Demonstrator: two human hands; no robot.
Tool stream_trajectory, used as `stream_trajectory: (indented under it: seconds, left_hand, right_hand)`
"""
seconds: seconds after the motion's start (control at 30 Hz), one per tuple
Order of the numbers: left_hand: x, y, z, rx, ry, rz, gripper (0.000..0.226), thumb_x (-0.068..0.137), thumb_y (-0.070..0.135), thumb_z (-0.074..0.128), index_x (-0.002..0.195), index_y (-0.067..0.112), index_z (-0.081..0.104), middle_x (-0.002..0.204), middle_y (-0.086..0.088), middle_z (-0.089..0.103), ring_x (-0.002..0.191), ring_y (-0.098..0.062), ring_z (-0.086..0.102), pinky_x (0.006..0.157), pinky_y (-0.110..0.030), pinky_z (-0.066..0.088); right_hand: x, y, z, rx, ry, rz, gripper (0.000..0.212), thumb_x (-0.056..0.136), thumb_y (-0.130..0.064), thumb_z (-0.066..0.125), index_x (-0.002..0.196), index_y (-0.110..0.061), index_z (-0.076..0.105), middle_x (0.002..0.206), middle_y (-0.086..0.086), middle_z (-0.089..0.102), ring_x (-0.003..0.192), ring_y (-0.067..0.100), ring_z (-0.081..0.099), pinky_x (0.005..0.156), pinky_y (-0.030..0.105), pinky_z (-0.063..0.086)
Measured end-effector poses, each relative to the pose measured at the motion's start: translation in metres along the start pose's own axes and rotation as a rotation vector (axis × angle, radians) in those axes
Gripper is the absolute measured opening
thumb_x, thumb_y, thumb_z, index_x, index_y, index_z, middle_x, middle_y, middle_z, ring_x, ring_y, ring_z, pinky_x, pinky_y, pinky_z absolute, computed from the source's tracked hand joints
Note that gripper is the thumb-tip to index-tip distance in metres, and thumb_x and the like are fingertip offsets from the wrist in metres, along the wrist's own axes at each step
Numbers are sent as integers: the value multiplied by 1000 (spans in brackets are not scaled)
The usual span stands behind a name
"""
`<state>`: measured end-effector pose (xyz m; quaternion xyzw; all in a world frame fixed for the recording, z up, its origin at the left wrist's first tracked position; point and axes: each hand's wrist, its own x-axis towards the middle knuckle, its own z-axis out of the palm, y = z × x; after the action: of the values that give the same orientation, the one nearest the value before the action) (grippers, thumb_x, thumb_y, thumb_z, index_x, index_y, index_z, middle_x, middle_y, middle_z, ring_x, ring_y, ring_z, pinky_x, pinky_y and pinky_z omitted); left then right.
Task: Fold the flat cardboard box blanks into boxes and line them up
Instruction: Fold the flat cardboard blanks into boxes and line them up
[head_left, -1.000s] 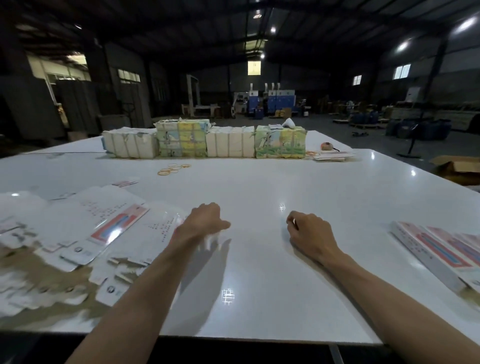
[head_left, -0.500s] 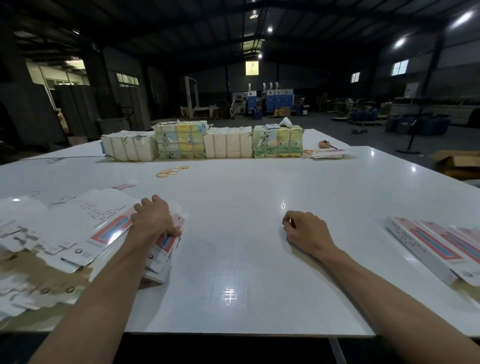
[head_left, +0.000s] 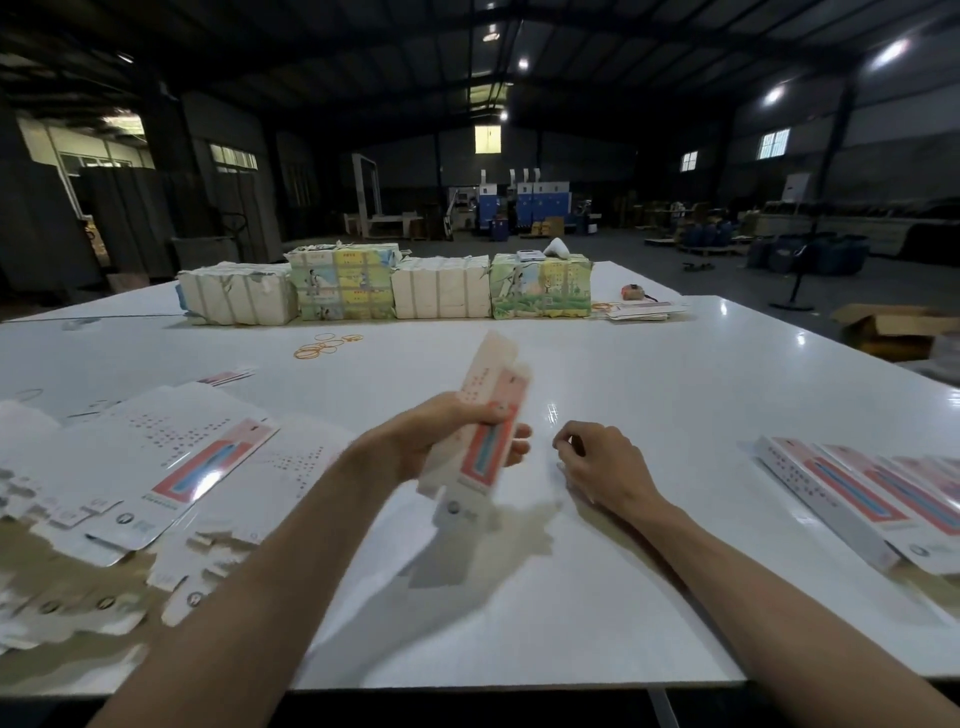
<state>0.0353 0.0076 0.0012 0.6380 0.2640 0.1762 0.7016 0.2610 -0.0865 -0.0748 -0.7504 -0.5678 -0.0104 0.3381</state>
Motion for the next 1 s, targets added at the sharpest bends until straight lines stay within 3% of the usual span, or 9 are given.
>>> stream_trajectory:
  seconds: [0.13, 0.27, 0.37, 0.43, 0.53, 0.63, 0.77, 0.87, 1.0]
  left_hand:
    - [27, -46, 33, -171, -39, 4, 52, 89, 34, 77, 132, 9, 62, 124, -16, 75, 103, -32, 77, 80, -39, 63]
    - [37, -70, 38, -155, -5, 47, 57, 88, 45, 78, 136, 18, 66, 126, -15, 75, 102, -31, 77, 83, -39, 61]
    - [40, -73, 36, -142, -19, 77, 57, 91, 43, 77, 138, 16, 61, 126, -16, 74, 99, -32, 76, 86, -42, 59]
    - [38, -72, 37, -195, -54, 78, 55, 92, 38, 80, 135, 12, 58, 123, -20, 74, 97, -35, 75, 84, -43, 60]
    - [37, -73, 39, -210, -57, 81, 54, 92, 36, 81, 132, 10, 57, 117, -21, 75, 94, -35, 76, 79, -40, 62]
    - [40, -74, 40, -158, -58, 100, 56, 94, 36, 78, 136, 7, 56, 121, -22, 74, 96, -37, 76, 84, -44, 61]
    - [38, -75, 41, -147, -22, 116, 52, 93, 37, 78, 133, 11, 58, 119, -19, 76, 98, -38, 78, 80, -40, 63]
    - [36, -70, 43, -165, -53, 105, 59, 91, 47, 77, 134, 10, 60, 117, -16, 76, 93, -32, 77, 79, -38, 62]
    - [34, -61, 44, -219, -164, 107, 75, 98, 71, 48, 136, 7, 61, 119, -17, 72, 88, -29, 74, 77, -38, 62]
  right_hand:
    - [3, 2, -1, 111, 198, -36, 16, 103, -20, 56, 102, -24, 71, 77, -9, 69, 65, 9, 63, 61, 32, 53]
    - [7, -1, -4, 238, 385, -131, 21, 106, -15, 58, 125, -19, 65, 79, -7, 65, 67, 12, 63, 68, 35, 61]
    - [11, -7, -9, 213, 354, -255, 35, 107, -22, 58, 141, -23, 57, 111, -5, 59, 101, 12, 58, 81, 33, 59]
    - [12, -10, -9, 161, 256, -292, 39, 108, -31, 55, 146, -24, 57, 131, -4, 50, 126, 15, 46, 91, 40, 59]
    - [9, -12, -10, 98, 164, -302, 38, 107, -33, 55, 142, -19, 64, 143, 0, 49, 138, 17, 36, 102, 50, 54]
    - [11, -11, -13, 94, 162, -317, 31, 106, -28, 60, 131, -15, 73, 141, 0, 56, 138, 17, 38, 108, 47, 48]
    - [14, -14, -16, 253, 167, -316, 19, 101, -18, 68, 114, -9, 79, 130, -3, 62, 131, 16, 45, 97, 37, 56]
    - [16, -19, -21, 379, 190, -277, 6, 99, -18, 71, 102, -20, 76, 124, -9, 61, 125, 16, 50, 89, 24, 58]
    - [20, -21, -26, 539, 127, -134, 8, 99, -25, 72, 92, -22, 77, 126, -10, 58, 121, 17, 57, 102, 40, 56]
